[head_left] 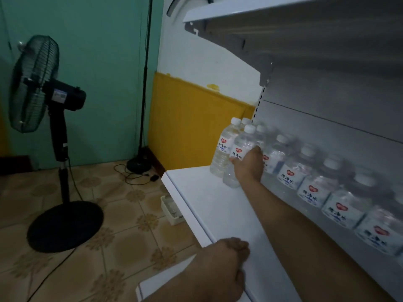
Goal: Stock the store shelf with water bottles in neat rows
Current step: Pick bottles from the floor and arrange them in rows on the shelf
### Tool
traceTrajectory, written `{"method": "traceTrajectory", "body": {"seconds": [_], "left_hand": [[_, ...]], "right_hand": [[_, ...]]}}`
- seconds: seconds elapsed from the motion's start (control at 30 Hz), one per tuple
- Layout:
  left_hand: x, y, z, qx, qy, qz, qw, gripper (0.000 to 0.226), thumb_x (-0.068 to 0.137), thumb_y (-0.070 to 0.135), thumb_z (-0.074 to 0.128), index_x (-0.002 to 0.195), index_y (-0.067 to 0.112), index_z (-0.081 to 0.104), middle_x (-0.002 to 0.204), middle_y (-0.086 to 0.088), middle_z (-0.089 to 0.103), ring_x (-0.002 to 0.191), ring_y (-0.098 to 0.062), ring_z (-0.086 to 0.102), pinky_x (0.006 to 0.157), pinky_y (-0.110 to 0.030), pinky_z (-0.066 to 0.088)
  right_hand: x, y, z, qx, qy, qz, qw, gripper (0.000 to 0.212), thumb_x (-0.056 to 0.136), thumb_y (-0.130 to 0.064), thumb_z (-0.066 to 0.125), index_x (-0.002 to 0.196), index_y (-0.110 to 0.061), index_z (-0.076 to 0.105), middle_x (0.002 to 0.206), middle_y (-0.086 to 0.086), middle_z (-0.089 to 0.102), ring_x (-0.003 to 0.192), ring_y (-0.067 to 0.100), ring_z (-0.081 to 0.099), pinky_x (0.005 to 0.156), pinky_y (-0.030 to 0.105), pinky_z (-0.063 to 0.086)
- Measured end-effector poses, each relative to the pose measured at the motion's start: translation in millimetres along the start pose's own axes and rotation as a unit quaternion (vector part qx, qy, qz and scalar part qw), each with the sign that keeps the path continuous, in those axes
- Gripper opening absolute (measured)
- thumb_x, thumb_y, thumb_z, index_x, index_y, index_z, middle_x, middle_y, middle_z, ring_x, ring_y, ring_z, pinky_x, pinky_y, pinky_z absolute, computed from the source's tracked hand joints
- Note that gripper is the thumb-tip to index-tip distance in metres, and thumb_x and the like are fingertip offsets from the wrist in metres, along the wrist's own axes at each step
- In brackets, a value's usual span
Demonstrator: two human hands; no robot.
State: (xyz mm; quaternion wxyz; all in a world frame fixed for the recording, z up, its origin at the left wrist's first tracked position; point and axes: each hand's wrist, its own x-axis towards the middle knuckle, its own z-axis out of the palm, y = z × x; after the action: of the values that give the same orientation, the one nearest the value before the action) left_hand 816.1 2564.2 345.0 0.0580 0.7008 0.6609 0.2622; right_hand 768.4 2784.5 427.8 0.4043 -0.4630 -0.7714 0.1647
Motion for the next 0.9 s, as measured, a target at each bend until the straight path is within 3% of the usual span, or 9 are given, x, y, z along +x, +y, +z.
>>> {"method": "traceTrajectory", "body": {"seconds": [0.1, 0.27, 0.43, 0.57, 0.67, 0.73, 0.8, 0.9], "left_hand": [[-2.5, 3.3, 2.4, 0.03, 0.009, -0.012, 0.999, 0.07, 0.077, 0.033, 0.02, 0.138, 0.013, 0.046, 0.147, -0.002, 0.041, 0.139, -0.016, 0.032, 0.11, -0.037, 0.038], [-3.5, 10.1, 0.4, 0.026, -0.009, -0.041, 0.999, 0.057, 0.088, 0.019, 0.039, 0.146, 0.015, 0.036, 0.154, 0.001, 0.031, 0.143, -0.01, 0.022, 0.117, -0.027, 0.022], [-0.2, 10.7, 0.4, 0.014, -0.019, -0.061, 0.998, 0.058, 0.085, 0.019, 0.04, 0.143, 0.015, 0.041, 0.152, 0.001, 0.034, 0.142, -0.012, 0.024, 0.116, -0.028, 0.024], [3.1, 16.8, -5.4, -0.026, -0.051, -0.098, 0.994, 0.051, 0.084, 0.015, 0.044, 0.134, 0.009, 0.052, 0.147, -0.005, 0.042, 0.138, -0.018, 0.035, 0.114, -0.025, 0.027], [-19.4, 29.9, -16.2, -0.116, 0.011, -0.151, 0.982, 0.05, 0.079, 0.014, 0.044, 0.127, 0.01, 0.058, 0.135, -0.006, 0.055, 0.126, -0.022, 0.049, 0.107, -0.028, 0.04], [-54.6, 36.2, -23.5, -0.134, 0.083, -0.189, 0.969, 0.051, 0.085, 0.006, 0.043, 0.134, 0.016, 0.053, 0.141, 0.001, 0.05, 0.131, -0.014, 0.043, 0.107, -0.01, 0.027], [-100.7, 36.6, -28.4, -0.134, 0.126, -0.22, 0.958, 0.056, 0.085, 0.001, 0.043, 0.138, 0.019, 0.049, 0.144, 0.005, 0.046, 0.133, -0.008, 0.038, 0.097, 0.004, 0.016], [-178.7, 22.0, -25.9, -0.132, 0.142, -0.313, 0.93, 0.056, 0.086, 0.003, 0.044, 0.138, 0.023, 0.049, 0.144, 0.005, 0.046, 0.132, -0.01, 0.041, 0.098, -0.004, 0.023]], "right_hand": [[-4.2, -1.6, -2.2, -0.039, 0.0, -0.007, 0.999, 0.073, 0.075, -0.032, 0.082, 0.126, 0.001, 0.041, 0.128, 0.02, 0.047, 0.11, 0.035, 0.057, 0.085, 0.041, 0.052], [-3.6, -4.5, -5.6, -0.061, -0.004, -0.01, 0.998, 0.079, 0.073, -0.033, 0.084, 0.127, 0.0, 0.037, 0.13, 0.02, 0.046, 0.111, 0.036, 0.058, 0.085, 0.043, 0.053], [-11.4, -3.8, -8.0, -0.014, -0.028, 0.032, 0.999, 0.081, 0.073, -0.028, 0.085, 0.13, -0.003, 0.034, 0.126, 0.019, 0.054, 0.11, 0.037, 0.061, 0.084, 0.045, 0.055], [-42.6, -10.0, -31.6, 0.054, -0.071, 0.082, 0.993, 0.074, 0.082, -0.027, 0.078, 0.137, -0.003, 0.035, 0.136, 0.018, 0.044, 0.118, 0.038, 0.054, 0.09, 0.043, 0.049], [-91.1, -24.2, -59.0, 0.176, -0.115, 0.105, 0.972, 0.057, 0.087, -0.022, 0.068, 0.136, -0.008, 0.041, 0.137, 0.011, 0.044, 0.108, 0.028, 0.054, 0.086, 0.036, 0.048], [-133.5, -36.9, -76.9, 0.261, -0.153, 0.122, 0.945, 0.051, 0.089, -0.019, 0.062, 0.137, -0.012, 0.045, 0.138, 0.006, 0.047, 0.105, 0.02, 0.051, 0.093, 0.038, 0.049], [-185.3, -50.8, -92.5, 0.313, -0.171, 0.103, 0.929, 0.04, 0.09, -0.017, 0.06, 0.129, -0.017, 0.053, 0.129, -0.001, 0.054, 0.108, 0.017, 0.055, 0.098, 0.041, 0.05], [-277.5, -62.4, -101.4, 0.339, -0.219, 0.042, 0.914, 0.029, 0.089, -0.014, 0.059, 0.117, -0.022, 0.06, 0.107, -0.016, 0.059, 0.103, 0.011, 0.062, 0.091, 0.033, 0.054]]}}
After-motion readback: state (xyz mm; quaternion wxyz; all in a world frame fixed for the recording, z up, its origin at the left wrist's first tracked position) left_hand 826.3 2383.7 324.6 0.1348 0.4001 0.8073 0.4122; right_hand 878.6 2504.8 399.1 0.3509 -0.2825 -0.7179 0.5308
